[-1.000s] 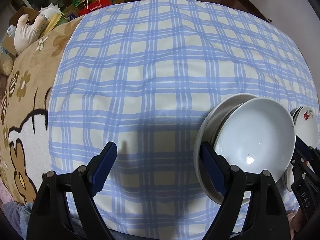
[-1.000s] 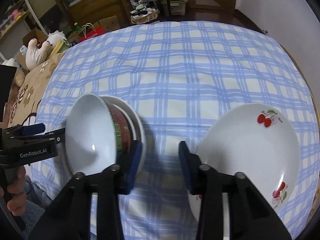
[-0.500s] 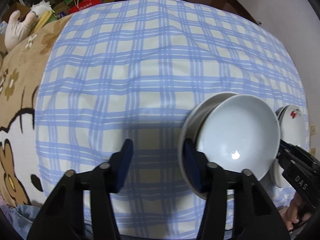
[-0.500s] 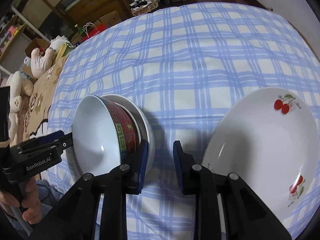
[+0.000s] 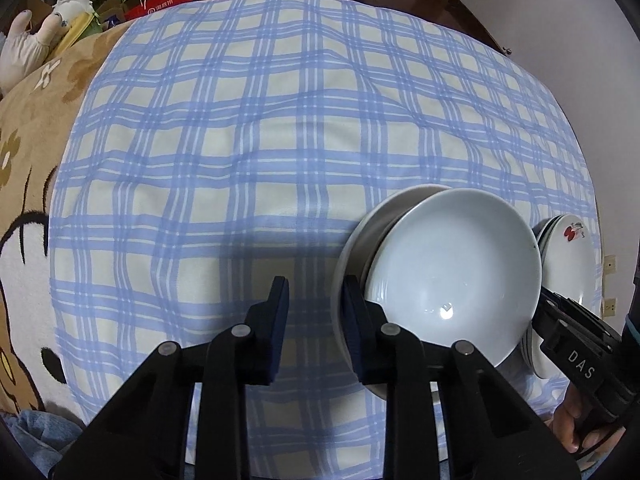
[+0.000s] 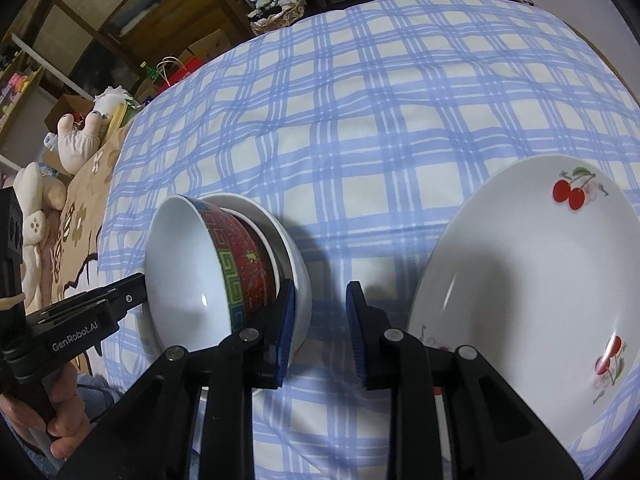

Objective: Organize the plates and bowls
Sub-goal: 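Close the left gripper on the bowl stack rim while the right gripper closes too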

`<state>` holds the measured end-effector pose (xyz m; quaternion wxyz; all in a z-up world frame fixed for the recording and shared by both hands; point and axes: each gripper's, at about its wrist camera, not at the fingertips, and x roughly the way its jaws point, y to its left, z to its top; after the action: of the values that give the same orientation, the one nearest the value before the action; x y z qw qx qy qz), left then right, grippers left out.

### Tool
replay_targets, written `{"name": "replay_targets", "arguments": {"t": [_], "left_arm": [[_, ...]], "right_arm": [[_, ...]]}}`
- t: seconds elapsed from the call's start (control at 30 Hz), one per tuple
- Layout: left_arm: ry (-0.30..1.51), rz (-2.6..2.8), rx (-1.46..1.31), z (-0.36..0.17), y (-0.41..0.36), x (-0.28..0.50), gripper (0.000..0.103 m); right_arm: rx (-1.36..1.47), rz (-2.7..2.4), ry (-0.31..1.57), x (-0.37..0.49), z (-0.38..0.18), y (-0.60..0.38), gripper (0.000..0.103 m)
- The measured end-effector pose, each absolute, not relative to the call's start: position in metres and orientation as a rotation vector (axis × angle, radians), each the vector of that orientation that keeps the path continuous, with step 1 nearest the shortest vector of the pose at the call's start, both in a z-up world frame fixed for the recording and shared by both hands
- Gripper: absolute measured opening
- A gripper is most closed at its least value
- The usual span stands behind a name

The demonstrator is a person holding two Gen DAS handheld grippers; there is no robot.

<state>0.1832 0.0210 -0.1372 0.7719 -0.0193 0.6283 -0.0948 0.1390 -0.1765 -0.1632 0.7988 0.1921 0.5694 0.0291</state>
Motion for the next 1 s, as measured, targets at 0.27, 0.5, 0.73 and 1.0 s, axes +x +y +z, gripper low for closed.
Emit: {"name": "replay_targets", "arguments": {"t": [0.27,0.5,0.73,1.0], "left_arm": [[1.350,-0.204,-0.046,-0.137,0.020,0.182,0.025],[1.338,-0.184,-0.036,-0.136,0.019,0.177,0.027],[1.359,-0.180,-0.031,-0.136,0.020,0.181,0.029],[1.325,-0.208,0.006,-0.133,0.005,0.174,0.003]], "right_arm": [[0.436,0.059,1.223,0.138,-0.165,-0.180,0.028],[0.437,0.073,1.215,0.139,-0.164,-0.174,0.010],[0.435,0.061,1.203,0.139,-0.162,-0.169,0.008],[0.423,0.036,1.168,0.134,-0.160,-0.164,0.008]]}}
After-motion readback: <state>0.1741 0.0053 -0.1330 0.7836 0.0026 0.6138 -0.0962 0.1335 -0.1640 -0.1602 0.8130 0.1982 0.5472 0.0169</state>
